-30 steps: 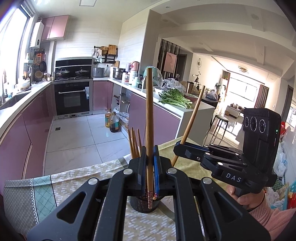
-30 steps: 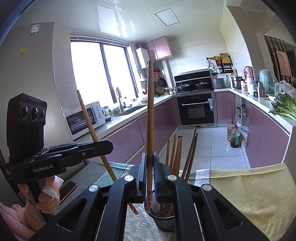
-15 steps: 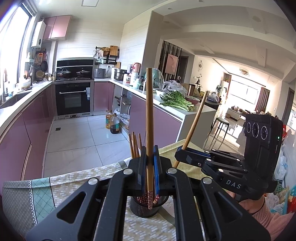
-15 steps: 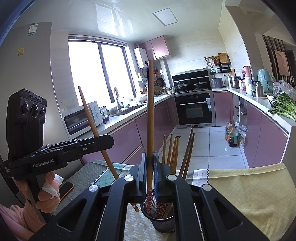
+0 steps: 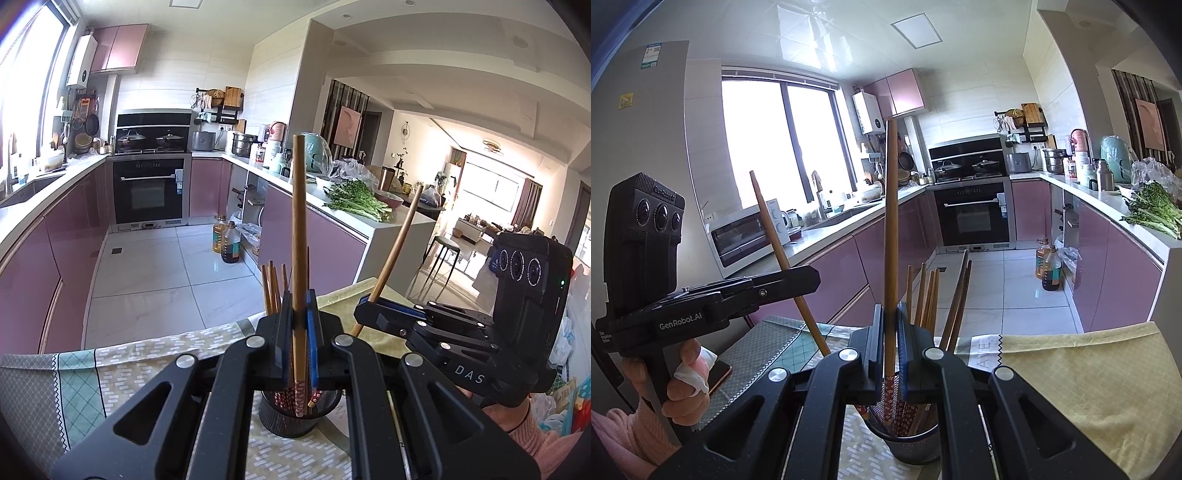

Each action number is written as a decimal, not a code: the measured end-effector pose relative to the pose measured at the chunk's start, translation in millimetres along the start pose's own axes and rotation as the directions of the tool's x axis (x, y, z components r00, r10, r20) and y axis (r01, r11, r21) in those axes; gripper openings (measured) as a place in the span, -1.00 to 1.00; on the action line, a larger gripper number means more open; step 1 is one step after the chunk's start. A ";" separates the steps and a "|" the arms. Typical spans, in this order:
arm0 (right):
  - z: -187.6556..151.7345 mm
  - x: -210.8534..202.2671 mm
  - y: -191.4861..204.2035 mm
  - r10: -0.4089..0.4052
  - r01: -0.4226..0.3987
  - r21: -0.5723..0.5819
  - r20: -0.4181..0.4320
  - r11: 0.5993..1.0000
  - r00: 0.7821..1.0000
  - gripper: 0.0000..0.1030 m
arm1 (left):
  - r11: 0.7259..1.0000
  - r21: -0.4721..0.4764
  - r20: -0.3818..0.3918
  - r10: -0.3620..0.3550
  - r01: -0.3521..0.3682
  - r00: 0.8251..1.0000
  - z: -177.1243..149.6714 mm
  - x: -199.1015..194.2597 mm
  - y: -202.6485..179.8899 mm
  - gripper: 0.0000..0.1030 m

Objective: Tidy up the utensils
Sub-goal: 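Lower the left tool's chopstick into the cup while the right tool inserts its own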

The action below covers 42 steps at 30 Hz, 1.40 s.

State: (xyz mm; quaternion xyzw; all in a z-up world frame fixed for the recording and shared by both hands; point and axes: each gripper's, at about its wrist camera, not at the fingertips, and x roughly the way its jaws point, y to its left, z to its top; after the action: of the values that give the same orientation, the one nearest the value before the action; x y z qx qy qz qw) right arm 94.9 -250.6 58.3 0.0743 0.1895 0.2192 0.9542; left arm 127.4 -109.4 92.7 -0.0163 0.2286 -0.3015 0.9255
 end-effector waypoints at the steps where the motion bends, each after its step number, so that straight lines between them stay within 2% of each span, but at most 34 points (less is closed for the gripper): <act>1: 0.1 0.0 -0.1 0.000 0.000 -0.001 0.000 1.000 1.000 -0.89 | 1.000 0.000 0.000 0.000 0.000 1.000 0.4 0.4 0.1 -0.86; 22: -0.9 3.8 -1.7 -0.022 0.022 0.002 0.003 1.000 1.000 -0.89 | 1.000 -0.008 -0.018 0.002 -0.002 1.000 -2.1 17.0 7.9 -0.86; 28: -5.6 14.2 -3.9 -0.032 0.032 0.003 -0.023 0.999 0.999 -0.89 | 1.000 -0.006 -0.038 0.007 -0.007 0.999 -6.2 26.6 8.3 -0.86; 35: -16.4 31.3 -6.1 -0.038 0.039 0.009 -0.080 0.999 0.996 -0.89 | 1.000 0.025 -0.098 0.009 -0.007 0.995 -16.6 40.7 4.7 -0.86; 42: -29.7 49.2 -7.5 -0.030 0.034 0.022 -0.147 0.999 0.989 -0.89 | 0.999 0.046 -0.186 0.020 -0.012 0.982 -31.5 60.8 7.9 -0.86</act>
State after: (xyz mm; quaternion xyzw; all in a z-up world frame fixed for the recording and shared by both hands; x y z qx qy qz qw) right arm 127.1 -233.6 13.2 0.0665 0.2631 0.2064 0.9401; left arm 161.5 -133.9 38.1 0.0343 0.3075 -0.2993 0.9026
